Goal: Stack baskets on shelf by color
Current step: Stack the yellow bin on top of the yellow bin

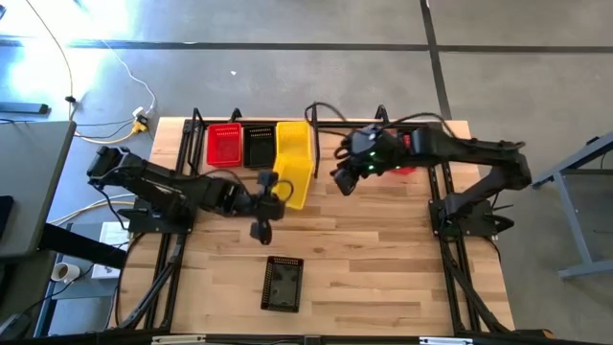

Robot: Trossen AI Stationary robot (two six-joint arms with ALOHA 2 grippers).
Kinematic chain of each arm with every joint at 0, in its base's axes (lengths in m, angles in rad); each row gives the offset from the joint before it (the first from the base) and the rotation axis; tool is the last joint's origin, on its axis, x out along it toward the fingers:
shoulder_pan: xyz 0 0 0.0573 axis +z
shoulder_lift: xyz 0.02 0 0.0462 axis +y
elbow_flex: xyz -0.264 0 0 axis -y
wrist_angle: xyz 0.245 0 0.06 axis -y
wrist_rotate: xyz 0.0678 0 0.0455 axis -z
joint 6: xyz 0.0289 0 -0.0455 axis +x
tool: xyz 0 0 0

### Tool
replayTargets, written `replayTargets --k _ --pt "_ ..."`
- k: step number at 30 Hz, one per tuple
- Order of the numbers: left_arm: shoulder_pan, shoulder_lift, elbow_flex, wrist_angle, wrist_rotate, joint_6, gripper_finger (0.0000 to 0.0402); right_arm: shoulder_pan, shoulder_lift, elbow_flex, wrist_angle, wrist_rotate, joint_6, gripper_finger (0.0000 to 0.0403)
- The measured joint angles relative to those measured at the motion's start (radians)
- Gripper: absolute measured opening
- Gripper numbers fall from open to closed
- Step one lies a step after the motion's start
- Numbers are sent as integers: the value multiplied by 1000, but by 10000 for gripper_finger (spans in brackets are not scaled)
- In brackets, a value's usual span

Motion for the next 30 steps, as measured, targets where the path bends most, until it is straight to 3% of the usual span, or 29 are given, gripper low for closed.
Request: replayTargets --k 8,18,25,30 --pt "205 -36 0 17 -13 49 0 -60 -106 0 1 3 -128 147" --pt "421 -35 0 182 121 177 0 -147 -163 0 -3 23 -253 147" --pt "506 -19 0 229 217 153 0 -189 -166 0 -1 20 -303 147" --pt "506 17 0 229 224 143 0 -213 -166 0 -3 17 -310 147"
